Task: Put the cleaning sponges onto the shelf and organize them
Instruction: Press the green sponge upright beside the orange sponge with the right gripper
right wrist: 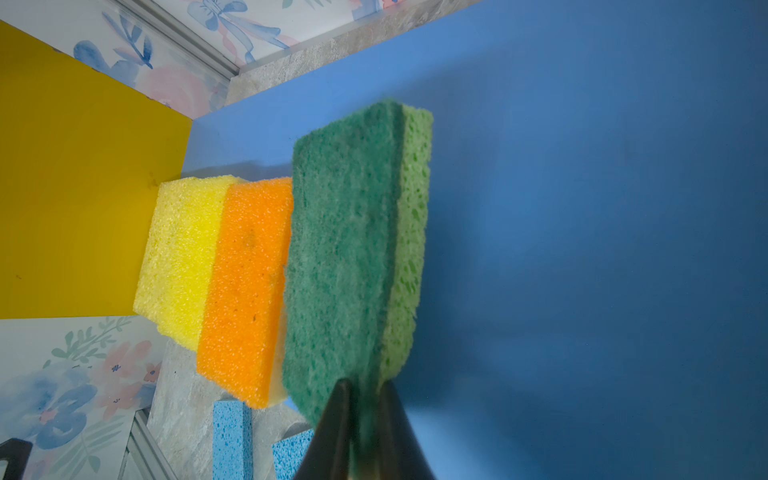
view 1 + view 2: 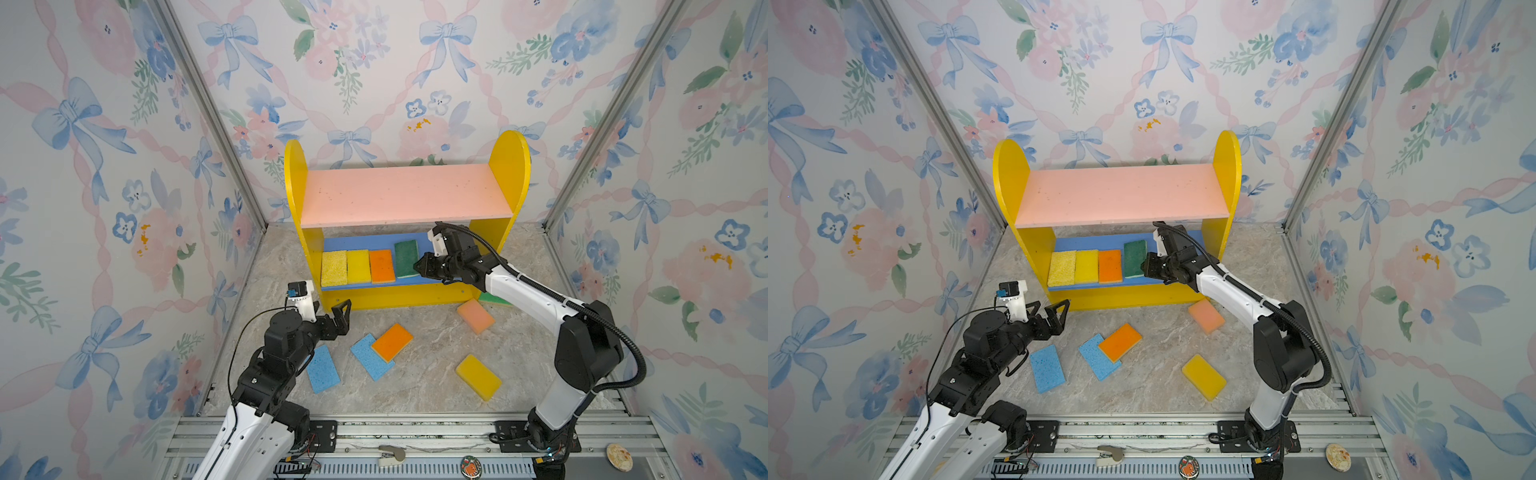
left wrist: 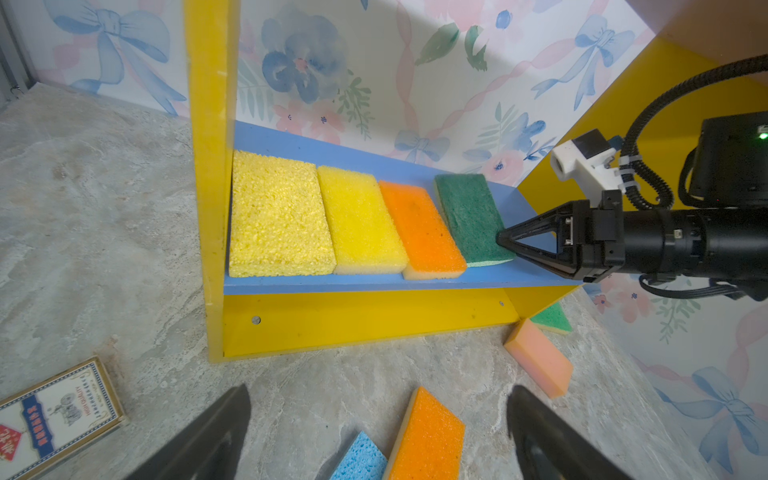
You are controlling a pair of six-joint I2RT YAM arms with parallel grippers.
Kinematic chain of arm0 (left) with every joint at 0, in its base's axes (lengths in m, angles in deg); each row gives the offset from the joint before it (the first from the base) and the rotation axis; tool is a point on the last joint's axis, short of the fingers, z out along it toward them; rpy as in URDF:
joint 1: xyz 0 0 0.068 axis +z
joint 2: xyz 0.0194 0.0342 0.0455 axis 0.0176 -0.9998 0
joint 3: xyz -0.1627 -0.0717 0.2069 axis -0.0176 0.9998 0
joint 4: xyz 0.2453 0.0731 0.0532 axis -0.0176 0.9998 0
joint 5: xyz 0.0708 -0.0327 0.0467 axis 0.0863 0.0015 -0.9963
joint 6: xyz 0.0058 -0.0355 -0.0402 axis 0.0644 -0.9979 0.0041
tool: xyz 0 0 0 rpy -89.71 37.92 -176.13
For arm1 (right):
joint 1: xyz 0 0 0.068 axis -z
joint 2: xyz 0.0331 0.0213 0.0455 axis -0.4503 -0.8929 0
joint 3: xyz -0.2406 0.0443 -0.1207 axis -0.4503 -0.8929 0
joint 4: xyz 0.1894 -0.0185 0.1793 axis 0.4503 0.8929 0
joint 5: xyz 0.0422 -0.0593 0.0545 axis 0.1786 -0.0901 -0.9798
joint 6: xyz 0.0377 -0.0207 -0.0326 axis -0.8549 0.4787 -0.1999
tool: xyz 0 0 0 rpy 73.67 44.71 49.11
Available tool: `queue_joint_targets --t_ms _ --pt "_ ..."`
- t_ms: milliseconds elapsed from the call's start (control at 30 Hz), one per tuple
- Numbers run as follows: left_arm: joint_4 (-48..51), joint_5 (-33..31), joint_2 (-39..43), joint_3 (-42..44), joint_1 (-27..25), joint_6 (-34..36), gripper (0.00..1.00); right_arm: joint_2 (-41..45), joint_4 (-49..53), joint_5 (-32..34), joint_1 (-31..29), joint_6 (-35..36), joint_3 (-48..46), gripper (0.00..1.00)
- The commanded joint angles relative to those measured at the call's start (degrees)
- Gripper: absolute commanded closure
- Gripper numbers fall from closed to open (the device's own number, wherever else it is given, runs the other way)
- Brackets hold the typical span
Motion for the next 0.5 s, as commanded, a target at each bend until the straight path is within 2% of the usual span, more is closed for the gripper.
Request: queue_joint_targets --t_ms 0,167,300,467 --pt "0.27 0.12 -0.08 0.68 0.3 1.14 0.02 -0.89 2.46 0.55 0.48 0.64 1.73 0.72" --pt "0.28 0.11 -0.14 0.68 0.3 1.14 0.02 -1.15 3.13 2.03 0.57 1.37 2.24 0.57" --pt "0.28 0.01 0.1 0.73 0.32 1.15 0.02 -1.59 2.55 3.62 0.82 1.03 2.48 0.39" --pt "0.23 0.08 0.02 0.71 0.34 1.16 0.02 -3.93 1.13 3.35 1.43 0.92 4.51 0.33"
